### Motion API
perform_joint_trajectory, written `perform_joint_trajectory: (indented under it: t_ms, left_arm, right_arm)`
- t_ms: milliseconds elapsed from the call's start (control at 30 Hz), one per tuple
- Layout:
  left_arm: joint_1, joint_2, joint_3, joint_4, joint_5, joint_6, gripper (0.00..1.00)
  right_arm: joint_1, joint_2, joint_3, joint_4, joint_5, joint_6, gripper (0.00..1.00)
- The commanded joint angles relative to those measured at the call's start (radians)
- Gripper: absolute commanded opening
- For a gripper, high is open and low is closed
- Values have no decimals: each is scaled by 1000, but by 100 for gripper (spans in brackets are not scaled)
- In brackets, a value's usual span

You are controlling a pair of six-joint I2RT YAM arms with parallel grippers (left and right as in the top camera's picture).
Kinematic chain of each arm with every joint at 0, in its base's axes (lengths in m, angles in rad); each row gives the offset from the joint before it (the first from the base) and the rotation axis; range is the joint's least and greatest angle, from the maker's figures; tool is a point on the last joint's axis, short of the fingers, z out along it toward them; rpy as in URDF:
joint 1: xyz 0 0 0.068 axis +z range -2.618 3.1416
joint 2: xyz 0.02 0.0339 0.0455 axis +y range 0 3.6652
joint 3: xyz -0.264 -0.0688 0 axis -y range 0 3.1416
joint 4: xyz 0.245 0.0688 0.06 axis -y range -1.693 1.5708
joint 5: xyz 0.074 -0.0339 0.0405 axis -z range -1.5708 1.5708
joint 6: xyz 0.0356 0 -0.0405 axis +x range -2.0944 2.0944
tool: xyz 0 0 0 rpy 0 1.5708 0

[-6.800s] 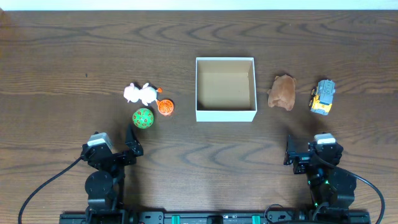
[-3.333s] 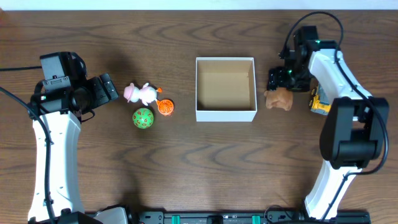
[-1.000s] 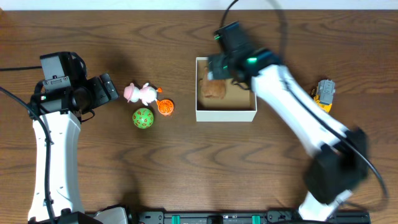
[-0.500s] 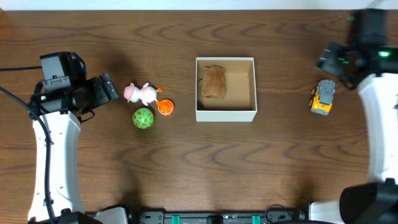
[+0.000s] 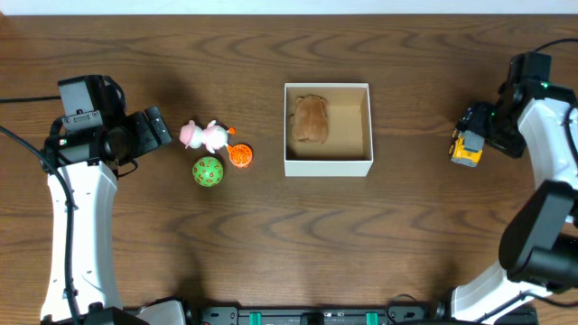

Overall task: Pack container
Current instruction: 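Move the right gripper to the yellow-grey toy truck and grasp it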

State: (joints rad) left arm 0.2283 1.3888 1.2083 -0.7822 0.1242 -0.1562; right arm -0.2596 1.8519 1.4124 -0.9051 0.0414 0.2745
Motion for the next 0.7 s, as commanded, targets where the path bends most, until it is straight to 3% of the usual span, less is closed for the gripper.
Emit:
perform_joint_trajectory:
  t_ms: [0, 233, 367, 667]
  left_arm:
    - [4, 3, 24, -2, -8, 14, 98]
    - [4, 3, 24, -2, -8, 14, 98]
    - [4, 3, 24, -2, -8, 14, 98]
    - [4, 3, 24, -2, -8, 14, 98]
  right_arm:
    - [-2, 41, -3, 16, 7, -44, 89]
    - [-1, 104, -3, 55, 2, -44, 80]
    - [-1, 135, -3, 64, -21, -44, 68]
    - [-1, 120, -2, 67, -24, -44, 49]
